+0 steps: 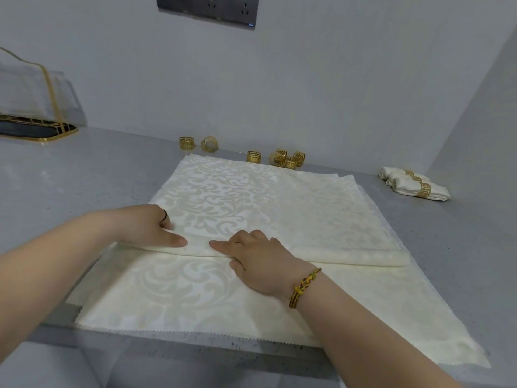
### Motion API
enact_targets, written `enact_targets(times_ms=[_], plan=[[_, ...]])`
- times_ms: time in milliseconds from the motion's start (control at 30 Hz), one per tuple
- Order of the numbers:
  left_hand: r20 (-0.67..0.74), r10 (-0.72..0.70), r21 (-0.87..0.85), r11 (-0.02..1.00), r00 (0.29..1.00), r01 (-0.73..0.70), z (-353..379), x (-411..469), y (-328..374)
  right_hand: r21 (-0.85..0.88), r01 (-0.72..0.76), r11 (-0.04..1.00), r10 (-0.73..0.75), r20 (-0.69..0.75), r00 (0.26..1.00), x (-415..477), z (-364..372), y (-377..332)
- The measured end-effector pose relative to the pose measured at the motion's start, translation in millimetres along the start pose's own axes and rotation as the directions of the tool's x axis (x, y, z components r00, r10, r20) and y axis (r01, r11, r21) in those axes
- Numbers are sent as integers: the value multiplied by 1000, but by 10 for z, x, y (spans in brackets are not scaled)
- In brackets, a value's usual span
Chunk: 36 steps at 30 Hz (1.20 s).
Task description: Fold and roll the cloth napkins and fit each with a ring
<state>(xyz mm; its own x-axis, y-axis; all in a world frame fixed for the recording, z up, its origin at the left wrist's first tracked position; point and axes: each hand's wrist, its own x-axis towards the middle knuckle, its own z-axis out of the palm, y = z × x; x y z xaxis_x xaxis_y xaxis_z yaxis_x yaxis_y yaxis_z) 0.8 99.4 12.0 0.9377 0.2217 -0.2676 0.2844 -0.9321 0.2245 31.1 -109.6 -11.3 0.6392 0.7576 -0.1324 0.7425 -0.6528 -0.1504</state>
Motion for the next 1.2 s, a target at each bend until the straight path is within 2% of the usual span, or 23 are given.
enact_targets(times_ms=[167, 233, 300, 367, 433, 500, 567, 633, 700, 767, 833, 900, 967, 1200], plan=[[89, 12, 0, 1000, 996, -12, -75, -57, -92, -6, -23, 1000, 23, 2, 1000, 10, -5, -45], [127, 43, -113, 993, 991, -28, -179, -102, -180, -4, -31, 999, 31, 2, 1000, 13, -10, -52], [165, 64, -322, 947, 984, -7, -298, -180, -244, 6, -42, 999, 42, 1, 999, 12, 1, -45], [162, 82, -565, 825, 983, 24, -341, -258, -271, 8, -50, 999, 50, -11, 999, 10, 20, -46], [79, 84, -774, 633, 993, 9, -299, -284, -244, 11, -51, 999, 52, -30, 998, 7, 41, -56], [-46, 55, -882, 467, 997, -67, -209, -300, -99, 35, -49, 998, 51, -47, 998, -8, 62, -53], [-171, -63, -938, 316, 983, -143, -93, -325, 115, 92, -45, 995, 52, -71, 996, -20, 85, -28], [-278, -154, -939, 252, 948, -235, 38, -351, 314, 186, -44, 982, 66, -114, 991, -65, 98, 5], [-384, -191, -907, 260, 903, -331, 124, -363, 459, 224, -60, 973, 101, -181, 978, -120, 64, 55], [-433, -207, -889, 258, 877, -378, 148, -362, 542, 156, -148, 977, 180, -217, 959, -188, 5, 145], [-455, -206, -878, 270, 866, -396, 154, -328, 607, 78, -264, 961, 273, -161, 948, -284, -36, 282], [-486, -207, -853, 322, 849, -410, 171, -300, 690, 39, -313, 949, 315, -63, 947, -363, -14, 373], [-522, -190, -826, 357, 832, -437, 180, -284, 834, 42, -298, 954, 299, -33, 954, -415, 41, 408], [-612, -41, -707, 476, 790, -523, 312, -162, 1455, 101, -241, 965, 250, -86, 965, -430, 124, 465]])
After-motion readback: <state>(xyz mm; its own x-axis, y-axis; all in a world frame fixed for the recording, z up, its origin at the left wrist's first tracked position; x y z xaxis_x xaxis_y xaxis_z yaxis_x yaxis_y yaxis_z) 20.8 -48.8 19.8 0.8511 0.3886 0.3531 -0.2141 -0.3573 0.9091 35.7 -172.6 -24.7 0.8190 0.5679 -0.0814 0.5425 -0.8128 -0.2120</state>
